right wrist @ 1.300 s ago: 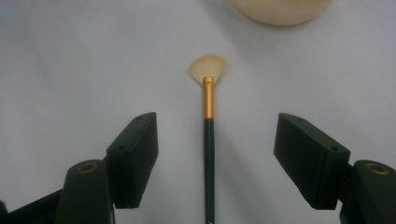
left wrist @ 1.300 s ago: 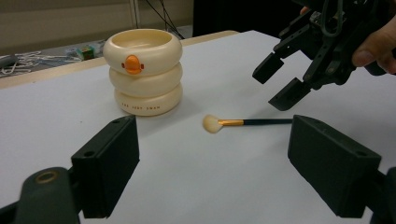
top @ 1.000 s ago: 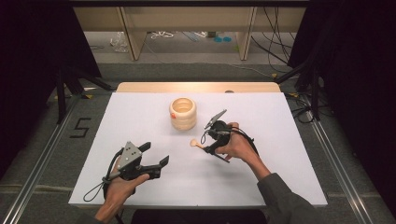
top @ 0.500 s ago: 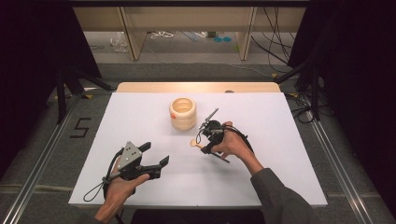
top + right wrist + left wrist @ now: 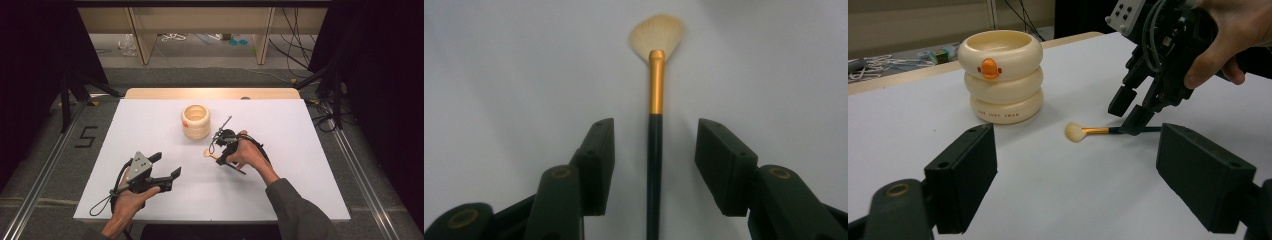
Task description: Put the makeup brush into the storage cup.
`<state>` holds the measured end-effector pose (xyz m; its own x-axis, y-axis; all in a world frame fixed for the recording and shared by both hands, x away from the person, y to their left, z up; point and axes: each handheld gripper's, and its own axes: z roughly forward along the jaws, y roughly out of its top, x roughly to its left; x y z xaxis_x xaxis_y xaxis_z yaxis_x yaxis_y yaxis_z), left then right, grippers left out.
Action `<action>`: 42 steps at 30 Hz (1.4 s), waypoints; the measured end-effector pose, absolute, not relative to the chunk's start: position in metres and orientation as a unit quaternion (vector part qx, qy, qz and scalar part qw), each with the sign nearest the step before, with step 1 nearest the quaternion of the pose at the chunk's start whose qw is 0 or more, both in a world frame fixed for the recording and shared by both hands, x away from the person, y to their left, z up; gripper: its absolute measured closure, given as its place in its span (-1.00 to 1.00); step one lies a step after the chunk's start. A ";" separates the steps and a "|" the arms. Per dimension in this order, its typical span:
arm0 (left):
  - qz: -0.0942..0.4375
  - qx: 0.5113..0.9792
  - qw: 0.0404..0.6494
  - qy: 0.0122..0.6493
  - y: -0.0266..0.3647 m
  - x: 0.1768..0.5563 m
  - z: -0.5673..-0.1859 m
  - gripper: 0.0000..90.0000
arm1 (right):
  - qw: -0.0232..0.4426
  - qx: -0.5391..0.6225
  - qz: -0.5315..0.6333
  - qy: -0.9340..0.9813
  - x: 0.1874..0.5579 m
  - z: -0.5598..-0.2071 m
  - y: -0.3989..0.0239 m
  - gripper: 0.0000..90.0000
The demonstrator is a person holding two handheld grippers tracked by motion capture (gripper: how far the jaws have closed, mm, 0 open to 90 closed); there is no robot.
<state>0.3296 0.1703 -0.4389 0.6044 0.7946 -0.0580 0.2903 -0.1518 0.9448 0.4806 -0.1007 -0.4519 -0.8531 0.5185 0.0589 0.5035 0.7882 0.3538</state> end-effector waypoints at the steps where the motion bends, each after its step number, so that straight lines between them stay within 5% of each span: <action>1: 0.238 0.722 0.531 0.374 0.170 0.330 -0.439 -0.64 | 0.019 0.271 0.178 0.946 0.481 -0.452 -0.100 0.17; 42: 0.238 0.719 0.537 0.371 0.170 0.329 -0.438 -0.64 | 0.032 0.245 0.117 0.962 0.485 -0.457 -0.088 0.61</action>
